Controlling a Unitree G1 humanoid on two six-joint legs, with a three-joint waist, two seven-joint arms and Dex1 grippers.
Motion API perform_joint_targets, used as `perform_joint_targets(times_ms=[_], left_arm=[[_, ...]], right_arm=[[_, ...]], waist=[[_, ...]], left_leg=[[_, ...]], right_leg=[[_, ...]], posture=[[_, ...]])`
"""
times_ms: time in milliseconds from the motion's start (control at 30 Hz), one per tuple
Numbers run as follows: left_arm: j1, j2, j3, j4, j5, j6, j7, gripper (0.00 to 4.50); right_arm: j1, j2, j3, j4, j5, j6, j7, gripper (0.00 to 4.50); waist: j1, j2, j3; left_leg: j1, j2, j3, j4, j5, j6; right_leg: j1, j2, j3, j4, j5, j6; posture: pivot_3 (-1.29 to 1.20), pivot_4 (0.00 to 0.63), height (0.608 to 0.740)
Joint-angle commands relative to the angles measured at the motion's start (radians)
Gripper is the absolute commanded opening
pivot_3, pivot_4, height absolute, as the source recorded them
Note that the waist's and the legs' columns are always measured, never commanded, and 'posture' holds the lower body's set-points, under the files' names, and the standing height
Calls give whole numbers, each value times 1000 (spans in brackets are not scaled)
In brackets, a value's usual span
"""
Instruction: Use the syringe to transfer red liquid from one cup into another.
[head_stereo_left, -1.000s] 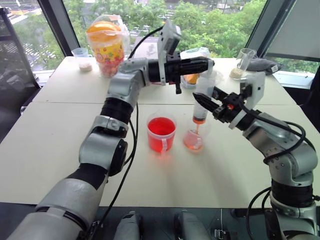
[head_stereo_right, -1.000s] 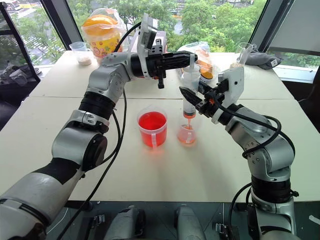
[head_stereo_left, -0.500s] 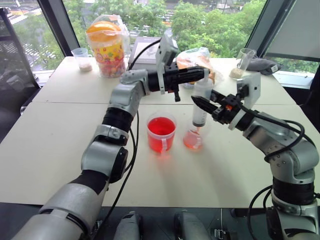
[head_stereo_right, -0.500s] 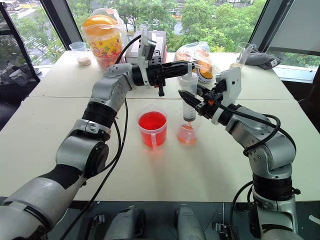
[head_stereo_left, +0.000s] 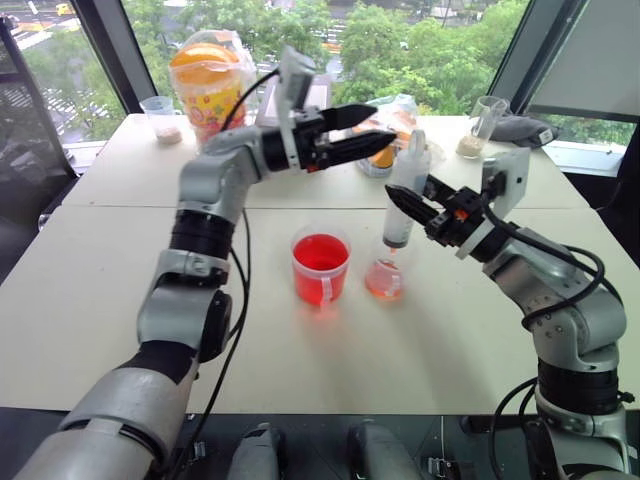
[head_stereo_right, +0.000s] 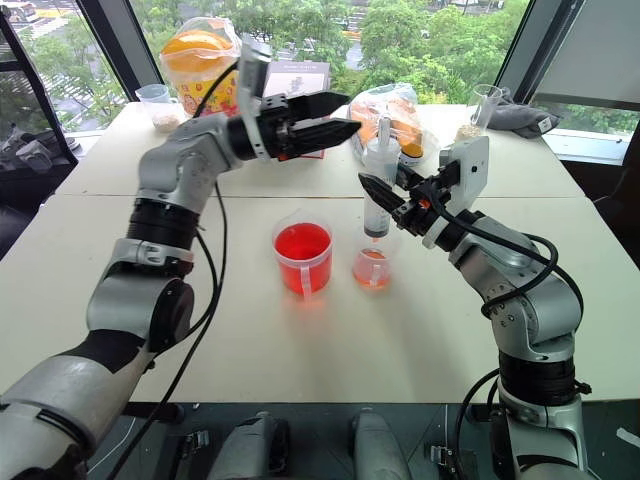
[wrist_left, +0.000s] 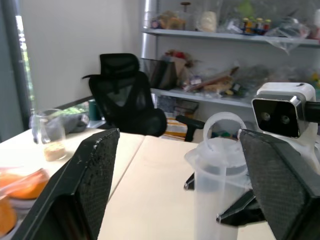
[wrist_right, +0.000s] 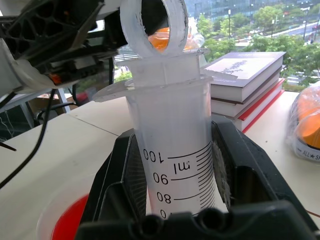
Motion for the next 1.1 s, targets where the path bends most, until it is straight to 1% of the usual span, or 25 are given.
perform_joint_targets(times_ms=[33,100,200,300,400,467,567,733,833,900,1100], left_arm=[[65,62,12,-162,-45,82,13,3670],[117,97,4,-226,-60,126,13,3670],[190,143,-2,-306,-81,176,12,3670],[243,175,-4,-365,-98,209,17,3670],[281,197,0,-409,-115,233,26,3670],[296,207,1,-431,-127,244,29,3670],[313,219,-4,-453,-132,249,40,3670],[331,224,-20,-478,-131,242,53,3670],[335,222,-22,-491,-144,247,62,3670],[340,222,-25,-503,-147,246,69,3670],[364,229,-26,-541,-160,253,94,3670]], right_arm=[[-35,-8,-33,-15,16,-11,-8,1435],[-75,-18,-53,-8,28,15,-32,1435],[-211,-63,-122,45,91,133,-96,1435],[-366,-133,-178,151,154,331,-170,1435],[-494,-202,-197,289,154,534,-235,1435],[-517,-262,-148,335,119,573,-207,1435],[-532,-346,-39,433,82,661,-139,1435],[-565,-432,167,636,24,792,-6,1435],[-592,-438,283,753,-27,814,60,1435],[-595,-431,356,798,-60,791,113,1435],[-590,-373,458,963,-186,670,196,1435]], waist=[[3,0,0],[7,0,0],[6,0,0],[9,0,0],[9,0,0],[9,0,0],[6,0,0],[3,0,0],[1,0,0],[2,0,0],[2,0,0]], left_leg=[[0,0,0,0,0,0],[0,0,0,0,0,0],[0,0,0,1,0,0],[0,0,0,2,0,0],[0,0,1,1,0,0],[0,0,1,0,0,0],[-1,0,2,0,0,0],[0,0,3,0,0,0],[0,0,3,0,0,0],[-1,0,3,0,0,0],[-1,0,3,0,0,0]], right_leg=[[0,0,0,0,0,0],[0,0,0,0,0,0],[0,-2,0,1,0,0],[0,-2,0,1,0,0],[0,-2,-1,0,0,-1],[0,-2,0,-1,0,-1],[0,-2,1,-2,0,-1],[-1,-2,1,-1,0,-1],[-1,-2,1,-1,0,-1],[-1,-2,1,-1,0,0],[-2,-2,1,-1,0,0]], posture=[[0,150,740],[0,150,740],[0,150,740],[0,150,740],[0,150,740],[0,150,740],[0,150,740],[0,150,740],[0,150,740],[0,150,740],[0,150,740]])
